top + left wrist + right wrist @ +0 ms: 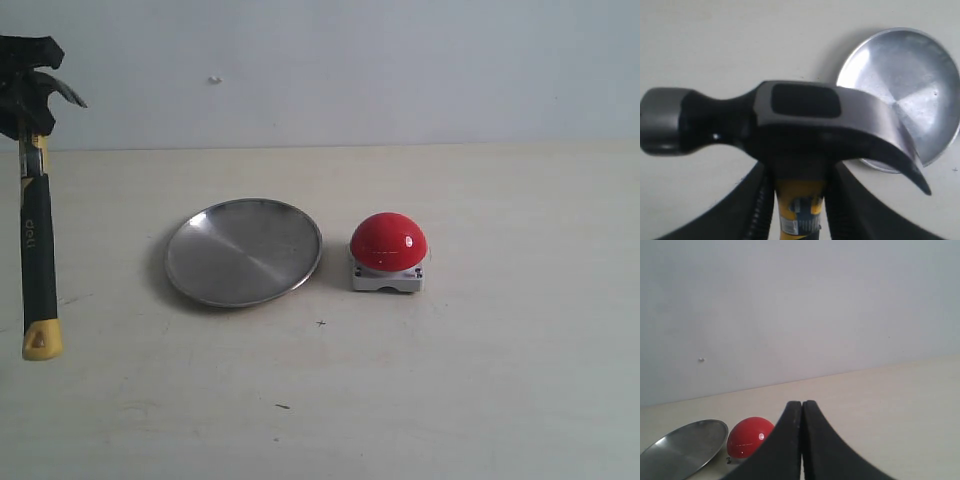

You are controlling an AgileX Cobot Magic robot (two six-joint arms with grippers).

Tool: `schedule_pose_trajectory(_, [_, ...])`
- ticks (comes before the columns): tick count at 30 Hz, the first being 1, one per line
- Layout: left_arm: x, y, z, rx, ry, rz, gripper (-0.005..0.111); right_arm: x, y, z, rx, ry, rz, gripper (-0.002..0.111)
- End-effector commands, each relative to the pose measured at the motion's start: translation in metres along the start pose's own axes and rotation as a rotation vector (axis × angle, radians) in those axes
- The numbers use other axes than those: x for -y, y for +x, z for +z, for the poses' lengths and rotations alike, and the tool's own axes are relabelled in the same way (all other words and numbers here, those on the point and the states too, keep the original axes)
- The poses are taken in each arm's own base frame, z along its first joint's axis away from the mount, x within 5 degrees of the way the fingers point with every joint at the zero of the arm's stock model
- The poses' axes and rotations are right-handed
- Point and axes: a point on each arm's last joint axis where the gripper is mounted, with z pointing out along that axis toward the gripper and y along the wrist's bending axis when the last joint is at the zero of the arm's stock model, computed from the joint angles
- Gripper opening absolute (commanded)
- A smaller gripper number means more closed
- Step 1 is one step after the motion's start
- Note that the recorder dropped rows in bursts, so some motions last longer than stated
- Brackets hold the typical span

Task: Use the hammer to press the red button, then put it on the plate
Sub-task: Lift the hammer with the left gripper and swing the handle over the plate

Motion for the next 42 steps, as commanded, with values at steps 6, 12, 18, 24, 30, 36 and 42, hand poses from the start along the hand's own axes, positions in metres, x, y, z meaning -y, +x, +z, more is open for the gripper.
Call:
schedule_pose_trajectory(6, [0.023,0.003,-0.021,0.078,0.2,0.061,0.0,0.001,0.001,0.0,0.011,0.004,-0.036,0.0])
schedule_pose_trajectory(12, [0.028,0.013,-0.005,0.041,0.302,0.096,0.0,0.001,0.001,0.0,0.011,0.004,-0.05,0.0])
schedule_pose_trajectory(18, [0.039,0.014,-0.001,0.069,0.454,0.111,0.0,0.001,0.001,0.0,0.011,0.004,-0.05,0.0])
schedule_pose_trajectory(24, [0.051,0.024,0.013,0.103,0.674,0.118,0.0,0.0,-0.001,0.0,0.032,0.0,-0.047,0.0])
schedule_pose_trajectory(30, [0.054,0.027,0.022,0.13,0.759,0.117,0.0,-0.002,-0.016,-0.002,0.187,-0.05,0.262,0.0])
schedule_pose_trajectory(36, [0.056,0.037,0.034,0.18,0.857,0.128,0.0,-0.005,-0.037,-0.006,0.343,-0.09,0.271,0.0])
schedule_pose_trajectory(42, [0.058,0.038,0.035,0.216,0.902,0.112,0.0,-0.021,-0.091,0.03,0.214,-0.052,0.181,0.0])
